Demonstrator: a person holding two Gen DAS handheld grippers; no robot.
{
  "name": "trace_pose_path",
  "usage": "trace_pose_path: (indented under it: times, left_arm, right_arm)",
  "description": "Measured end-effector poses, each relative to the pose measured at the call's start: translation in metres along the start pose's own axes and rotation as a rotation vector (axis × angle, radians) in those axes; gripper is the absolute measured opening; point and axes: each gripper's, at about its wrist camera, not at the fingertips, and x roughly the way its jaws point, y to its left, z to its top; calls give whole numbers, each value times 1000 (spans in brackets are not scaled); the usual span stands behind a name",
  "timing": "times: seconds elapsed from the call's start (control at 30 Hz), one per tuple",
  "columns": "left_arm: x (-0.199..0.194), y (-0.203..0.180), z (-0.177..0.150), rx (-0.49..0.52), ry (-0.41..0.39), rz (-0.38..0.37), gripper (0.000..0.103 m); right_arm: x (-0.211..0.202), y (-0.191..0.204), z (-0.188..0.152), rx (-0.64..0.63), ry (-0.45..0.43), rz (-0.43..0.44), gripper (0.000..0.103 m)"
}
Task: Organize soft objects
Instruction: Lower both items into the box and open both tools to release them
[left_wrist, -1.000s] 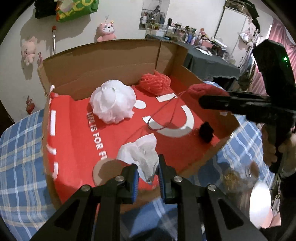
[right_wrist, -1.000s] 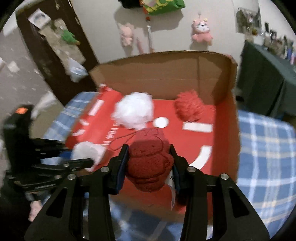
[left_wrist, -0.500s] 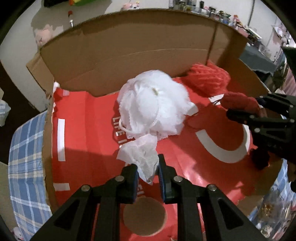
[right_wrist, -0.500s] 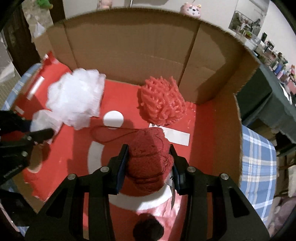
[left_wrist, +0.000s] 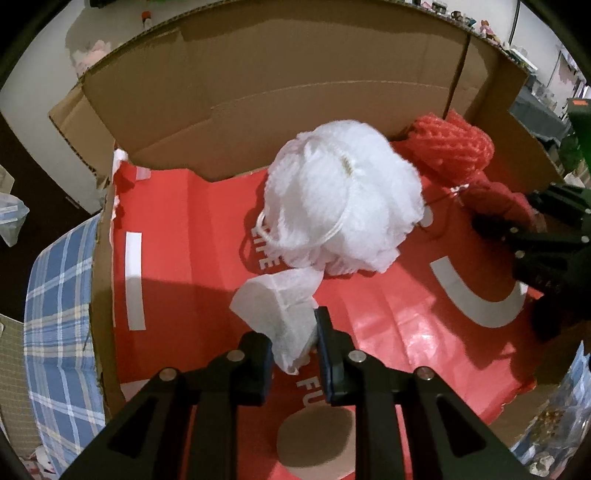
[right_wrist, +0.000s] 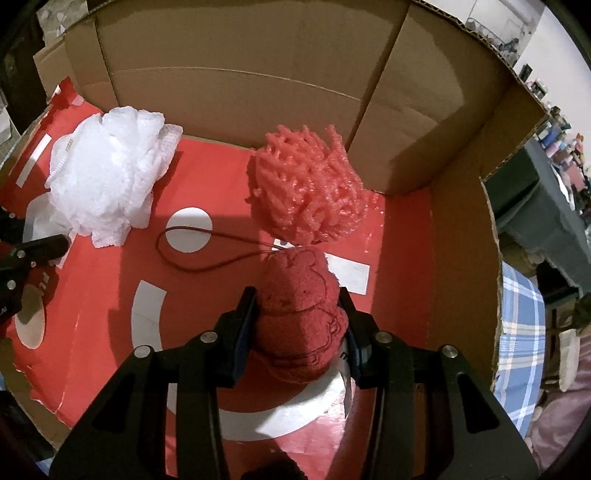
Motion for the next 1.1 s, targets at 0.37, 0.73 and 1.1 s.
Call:
trace_pose_path:
  times: [0.37,0.73,1.1]
  left_arm:
    - [-5,9,1,-27,-10,19,56]
    - [-72,-1,-27,-42,-139,-5,79]
    - [-181,-18,-78,-58,-365,-63,100]
  right_arm:
    - [-7,2,-4,-20,-2,-30,57]
    - [-73,5,-24,-5,-109,9,66]
    - [-204,16,-59,22,-314,56,74]
